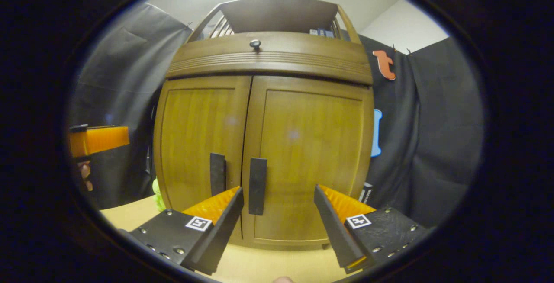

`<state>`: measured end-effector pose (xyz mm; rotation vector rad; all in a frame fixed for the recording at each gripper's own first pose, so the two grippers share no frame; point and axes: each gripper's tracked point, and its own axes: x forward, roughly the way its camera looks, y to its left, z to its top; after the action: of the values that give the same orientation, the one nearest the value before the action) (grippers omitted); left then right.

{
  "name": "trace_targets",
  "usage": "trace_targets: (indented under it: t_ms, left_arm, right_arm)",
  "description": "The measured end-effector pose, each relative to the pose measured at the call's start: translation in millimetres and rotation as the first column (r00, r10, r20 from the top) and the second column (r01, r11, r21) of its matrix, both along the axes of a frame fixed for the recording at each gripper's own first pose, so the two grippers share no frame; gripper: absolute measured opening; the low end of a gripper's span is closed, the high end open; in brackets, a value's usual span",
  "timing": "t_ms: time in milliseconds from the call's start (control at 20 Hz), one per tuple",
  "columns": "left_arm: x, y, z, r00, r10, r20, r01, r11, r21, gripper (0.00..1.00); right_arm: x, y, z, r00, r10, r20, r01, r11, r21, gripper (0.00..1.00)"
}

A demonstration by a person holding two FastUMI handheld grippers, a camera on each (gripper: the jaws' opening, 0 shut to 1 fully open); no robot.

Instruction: Open the right door of the double-door shoe cabinet with the right hand, and open the left door with the left hand.

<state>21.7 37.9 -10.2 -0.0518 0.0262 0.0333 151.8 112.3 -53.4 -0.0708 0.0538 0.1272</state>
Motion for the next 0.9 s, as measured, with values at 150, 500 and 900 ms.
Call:
trace_targets:
  t_ms: [150,500,900]
  left_arm:
    - [6,3,-6,1.0,0.004,-0.02,-0.004,1.0,-0.004,0.99]
    - [14,8,-15,0.999,0.018,-0.042,-0.019,1.0,-0.019,0.99]
    - [21,-1,-22,0.997,-0.009,-0.072,0.006,0.999,-0.039,0.99]
  right_arm:
    - [27,15,-16,1.0,-0.006,-0.018,0.007,0.999,0.05,0.98]
    - [67,30,-25,0.999,0.007,-0.041,-0.002,0.993,0.118,0.98]
    - [85,59,-30,0.991,0.108,-0.08,-0.084,0.963,0.256,0.33]
